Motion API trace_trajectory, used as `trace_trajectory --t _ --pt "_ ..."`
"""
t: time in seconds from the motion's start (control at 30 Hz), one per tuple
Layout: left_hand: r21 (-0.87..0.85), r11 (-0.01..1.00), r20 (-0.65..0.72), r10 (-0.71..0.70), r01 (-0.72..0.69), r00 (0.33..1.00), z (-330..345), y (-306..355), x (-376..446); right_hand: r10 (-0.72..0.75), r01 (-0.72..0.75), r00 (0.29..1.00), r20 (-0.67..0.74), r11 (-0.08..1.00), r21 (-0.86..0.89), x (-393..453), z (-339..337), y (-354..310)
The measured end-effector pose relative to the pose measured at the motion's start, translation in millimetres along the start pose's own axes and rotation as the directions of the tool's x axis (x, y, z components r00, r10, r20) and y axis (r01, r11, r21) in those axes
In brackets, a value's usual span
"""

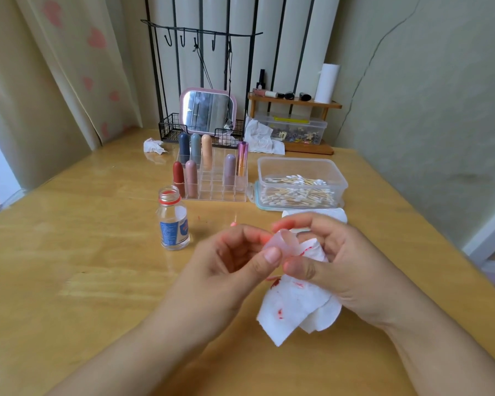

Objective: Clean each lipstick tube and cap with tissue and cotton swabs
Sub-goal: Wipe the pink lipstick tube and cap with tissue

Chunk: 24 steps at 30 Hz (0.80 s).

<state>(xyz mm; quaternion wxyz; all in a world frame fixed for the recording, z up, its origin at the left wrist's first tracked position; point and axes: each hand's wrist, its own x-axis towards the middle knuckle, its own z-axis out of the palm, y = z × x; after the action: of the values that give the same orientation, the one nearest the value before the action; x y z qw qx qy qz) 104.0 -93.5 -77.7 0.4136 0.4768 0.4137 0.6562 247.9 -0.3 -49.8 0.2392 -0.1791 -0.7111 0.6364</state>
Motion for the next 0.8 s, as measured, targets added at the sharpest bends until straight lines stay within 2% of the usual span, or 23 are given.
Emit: trace_trajectory --t 0.07,0.13,0.17,0.27,0.37,0.43,0.53,0.6,0.67,0.8 --pt "-0.007 1.0 -0.048 -0.003 0.003 0.999 0.8 -1.5 0.4 0.024 -0.06 0.984 -0.179 0.978 -0.2 -2.9 -3.6 -4.1" --pt "0.007 1.0 -0.082 -0.004 0.005 0.997 0.9 -2.9 0.8 -0.099 -0.078 0.934 -0.344 0.882 -0.466 -5.7 -7.6 -8.5" --pt "0.015 1.0 -0.091 -0.006 0.007 0.996 0.9 -2.9 1.2 -0.175 -0.064 0.914 -0.367 0.829 -0.556 -7.1 -7.9 -11.0" --pt "0.031 0.999 -0.086 -0.02 0.022 0.996 1.7 -2.7 1.1 -0.355 0.032 0.888 -0.293 0.683 -0.73 -8.8 -3.6 -12.5" --pt "0.067 0.997 -0.054 -0.02 0.024 0.998 1.8 -4.1 0.6 -0.544 0.142 0.827 -0.144 0.449 -0.882 -5.4 2.9 -6.0" --pt "0.083 0.996 -0.04 -0.031 0.035 0.999 1.8 -5.5 0.3 -0.596 0.181 0.801 -0.057 0.331 -0.926 -4.7 7.0 -0.6" --pt "0.096 0.994 -0.044 -0.049 0.053 0.998 2.6 -4.6 -0.3 -0.621 0.142 0.784 -0.03 0.225 -0.964 -6.0 13.6 6.5" --pt "0.102 0.994 -0.061 -0.039 0.045 0.997 3.1 -2.9 -0.5 -0.622 0.146 0.782 -0.028 0.227 -0.963 -5.6 15.3 7.6" --pt "0.08 0.997 -0.079 -0.015 0.022 0.997 3.0 -1.1 0.6 -0.602 0.183 0.798 -0.027 0.286 -0.941 -4.4 15.4 5.5" --pt "0.022 1.0 -0.122 -0.004 0.007 0.993 0.6 3.2 3.8 -0.499 0.238 0.864 -0.074 0.534 -0.811 -7.0 12.2 -2.8"
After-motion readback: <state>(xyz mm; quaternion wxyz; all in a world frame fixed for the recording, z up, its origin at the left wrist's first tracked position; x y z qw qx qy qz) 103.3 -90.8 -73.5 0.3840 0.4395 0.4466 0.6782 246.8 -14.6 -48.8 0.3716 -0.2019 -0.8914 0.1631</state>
